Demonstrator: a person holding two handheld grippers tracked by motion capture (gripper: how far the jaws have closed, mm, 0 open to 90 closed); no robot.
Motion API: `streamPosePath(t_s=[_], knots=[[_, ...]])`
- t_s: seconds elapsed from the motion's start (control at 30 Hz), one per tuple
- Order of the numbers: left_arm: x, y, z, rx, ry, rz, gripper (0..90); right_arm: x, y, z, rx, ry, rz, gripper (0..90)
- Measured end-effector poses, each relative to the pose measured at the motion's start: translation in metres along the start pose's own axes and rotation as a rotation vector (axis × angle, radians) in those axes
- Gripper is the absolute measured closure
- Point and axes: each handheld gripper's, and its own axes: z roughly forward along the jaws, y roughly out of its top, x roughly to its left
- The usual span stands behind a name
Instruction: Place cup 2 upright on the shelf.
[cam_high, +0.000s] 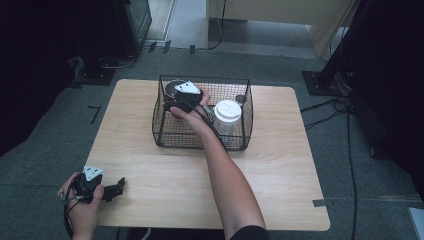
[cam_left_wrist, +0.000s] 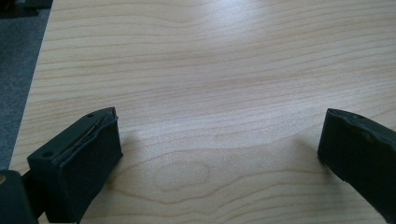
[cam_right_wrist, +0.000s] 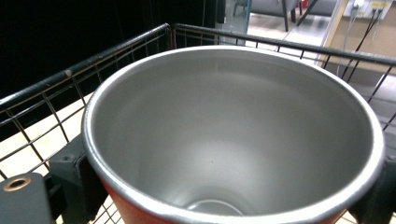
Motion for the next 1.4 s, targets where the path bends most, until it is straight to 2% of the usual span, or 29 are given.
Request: streamPosePath(t_s=[0.13,0.43,0.57,0.77,1.03,1.13,1.23,1.4], knots=[[0.0,0.0,0.0,0.0,0.0,0.0,0.1,0.0002,-0.0027,0.0023,0.031,-0.011,-0.01,7.5],[-0.0001,0.0,0.0,0.0,0.0,0.0,0.1,0.0019,-0.0061,0.0077,0.091,0.016,-0.036,7.4],[-0.0001,0.0,0.0,0.0,0.0,0.0,0.1,0.0001,-0.0067,0.0084,0.103,0.011,-0.015,7.4],[-0.0001,0.0,0.0,0.001,0.0,0.0,0.1,0.0001,-0.0068,0.0083,0.11,-0.002,-0.026,7.3],[-0.0001,0.0,0.0,0.0,0.0,0.0,0.1,-0.0002,-0.0051,0.0062,0.145,0.013,-0.022,6.8],[0.0,0.0,-0.0001,0.002,0.0,0.002,0.1,-0.0004,-0.005,0.0059,0.172,0.018,-0.012,0.1],[-0.0001,0.0,0.0,0.001,0.001,0.001,0.1,-0.0006,-0.0038,0.0048,0.178,0.03,0.003,0.0],[0.0,0.0,-0.0001,0.002,0.0,0.002,0.1,0.0011,-0.0012,0.0031,0.16,-0.016,-0.011,0.0]])
